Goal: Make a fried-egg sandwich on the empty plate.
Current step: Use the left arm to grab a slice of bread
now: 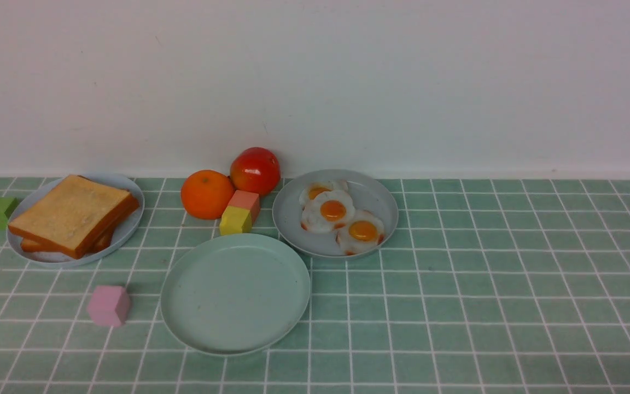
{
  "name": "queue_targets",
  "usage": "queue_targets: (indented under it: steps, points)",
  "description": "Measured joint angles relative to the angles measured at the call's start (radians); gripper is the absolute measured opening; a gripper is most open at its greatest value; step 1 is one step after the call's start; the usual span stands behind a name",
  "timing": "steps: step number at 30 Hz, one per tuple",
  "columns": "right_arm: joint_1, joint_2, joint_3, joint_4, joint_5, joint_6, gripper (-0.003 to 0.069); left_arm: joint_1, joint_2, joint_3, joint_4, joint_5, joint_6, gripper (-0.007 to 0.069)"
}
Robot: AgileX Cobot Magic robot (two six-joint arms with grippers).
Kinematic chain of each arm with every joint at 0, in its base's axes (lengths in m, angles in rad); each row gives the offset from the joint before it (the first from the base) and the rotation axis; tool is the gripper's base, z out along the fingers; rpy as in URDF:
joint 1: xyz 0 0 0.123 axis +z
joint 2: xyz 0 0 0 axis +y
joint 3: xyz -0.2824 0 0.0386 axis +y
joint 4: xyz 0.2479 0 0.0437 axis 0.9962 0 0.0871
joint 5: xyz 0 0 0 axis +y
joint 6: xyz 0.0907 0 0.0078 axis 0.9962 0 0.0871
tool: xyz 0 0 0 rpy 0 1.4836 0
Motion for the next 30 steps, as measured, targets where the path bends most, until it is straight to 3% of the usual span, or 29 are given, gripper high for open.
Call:
queue_targets:
  steps: [6, 12, 17, 20, 23, 24, 27, 28, 30]
  points:
    - [0.000, 0.000, 0.000, 0.000, 0.000, 0.000, 0.0239, 0.000, 0.000, 0.000, -0.036, -0.076, -0.022, 0.0238]
    - [0.000, 0.000, 0.000, 0.000, 0.000, 0.000, 0.0239, 0.000, 0.000, 0.000, -0.320, -0.296, -0.203, 0.0238]
    - [0.000, 0.000, 0.000, -0.001, -0.001, 0.000, 0.0239, 0.000, 0.000, 0.000, -0.449, -0.409, -0.258, 0.0238]
    - [0.000, 0.000, 0.002, 0.002, -0.018, 0.004, 0.0239, 0.000, 0.000, -0.016, -0.458, -0.356, -0.261, 0.0230]
    - [0.000, 0.000, 0.011, 0.108, -0.084, 0.089, 0.0239, 0.000, 0.000, -0.106, -0.439, -0.215, -0.224, 0.0171]
    - [0.000, 0.000, 0.012, 0.193, -0.142, 0.162, 0.0239, 0.000, 0.002, -0.170, -0.421, -0.134, -0.168, 0.0109]
    - [0.000, 0.000, 0.012, 0.297, -0.207, 0.233, 0.0239, 0.000, 0.035, -0.253, -0.403, -0.043, -0.080, 0.0033]
    - [0.000, 0.000, 0.012, 0.360, -0.253, 0.267, 0.0239, -0.007, 0.087, -0.315, -0.396, 0.014, -0.003, -0.0013]
    - [0.000, 0.000, 0.012, 0.415, -0.303, 0.285, 0.0239, -0.032, 0.165, -0.386, -0.392, 0.085, 0.097, -0.0013]
